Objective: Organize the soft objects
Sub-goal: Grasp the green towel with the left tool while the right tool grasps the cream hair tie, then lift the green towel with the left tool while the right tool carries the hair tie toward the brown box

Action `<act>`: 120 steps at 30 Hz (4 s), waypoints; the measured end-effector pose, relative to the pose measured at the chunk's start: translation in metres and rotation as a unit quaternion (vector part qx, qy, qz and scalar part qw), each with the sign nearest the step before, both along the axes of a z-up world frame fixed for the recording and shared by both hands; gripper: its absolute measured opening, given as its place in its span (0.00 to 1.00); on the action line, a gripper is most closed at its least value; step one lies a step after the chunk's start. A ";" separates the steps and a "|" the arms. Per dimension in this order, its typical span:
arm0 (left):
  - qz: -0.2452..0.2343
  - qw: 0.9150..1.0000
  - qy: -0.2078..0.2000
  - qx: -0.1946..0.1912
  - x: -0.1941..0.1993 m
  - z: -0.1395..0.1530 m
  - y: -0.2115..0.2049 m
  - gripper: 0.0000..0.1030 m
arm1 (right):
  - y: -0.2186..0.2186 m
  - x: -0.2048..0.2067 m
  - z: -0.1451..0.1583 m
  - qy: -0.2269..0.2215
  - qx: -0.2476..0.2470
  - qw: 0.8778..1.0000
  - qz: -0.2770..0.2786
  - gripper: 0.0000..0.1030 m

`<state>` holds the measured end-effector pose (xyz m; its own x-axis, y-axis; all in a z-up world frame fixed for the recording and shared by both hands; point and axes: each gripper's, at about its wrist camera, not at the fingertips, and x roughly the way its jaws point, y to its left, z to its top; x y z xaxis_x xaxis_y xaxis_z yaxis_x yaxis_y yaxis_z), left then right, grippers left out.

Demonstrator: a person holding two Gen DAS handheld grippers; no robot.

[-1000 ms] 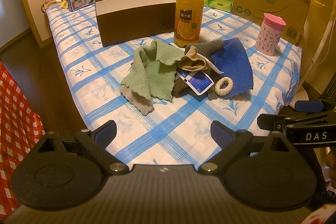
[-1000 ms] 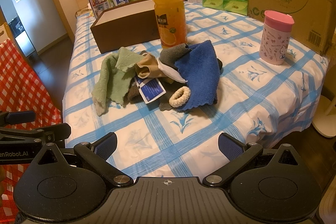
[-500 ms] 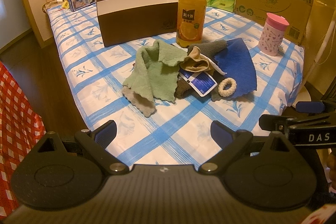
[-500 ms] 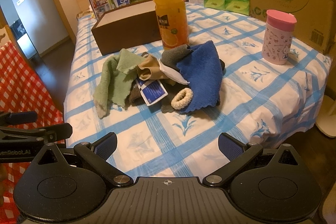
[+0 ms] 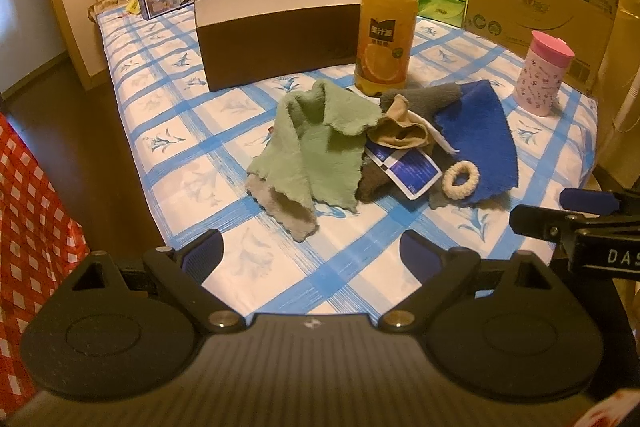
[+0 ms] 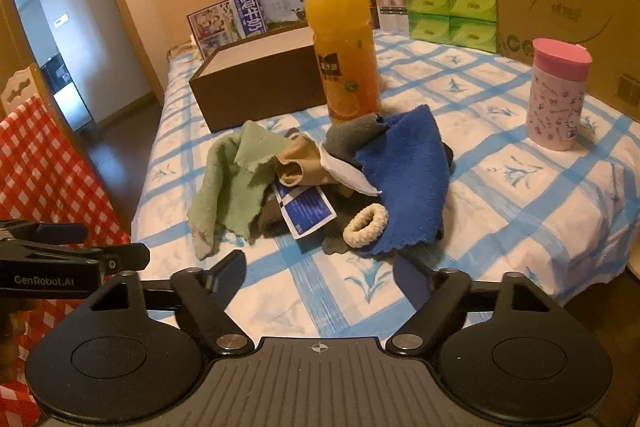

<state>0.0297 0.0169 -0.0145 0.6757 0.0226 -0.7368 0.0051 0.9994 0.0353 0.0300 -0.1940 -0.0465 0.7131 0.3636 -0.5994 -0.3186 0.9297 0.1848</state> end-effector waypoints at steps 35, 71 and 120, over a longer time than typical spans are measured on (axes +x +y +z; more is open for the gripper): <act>-0.004 1.000 0.016 -0.010 0.088 -0.051 0.018 0.79 | 0.012 0.107 -0.066 0.024 -0.058 0.998 -0.019 0.44; 0.029 0.993 -0.022 -0.110 0.158 -0.046 0.032 0.79 | -0.013 0.115 -0.034 -0.015 -0.025 0.998 -0.053 0.17; -0.033 0.997 -0.059 -0.025 0.109 -0.045 0.050 0.05 | -0.031 0.100 -0.028 0.006 0.002 0.998 -0.069 0.17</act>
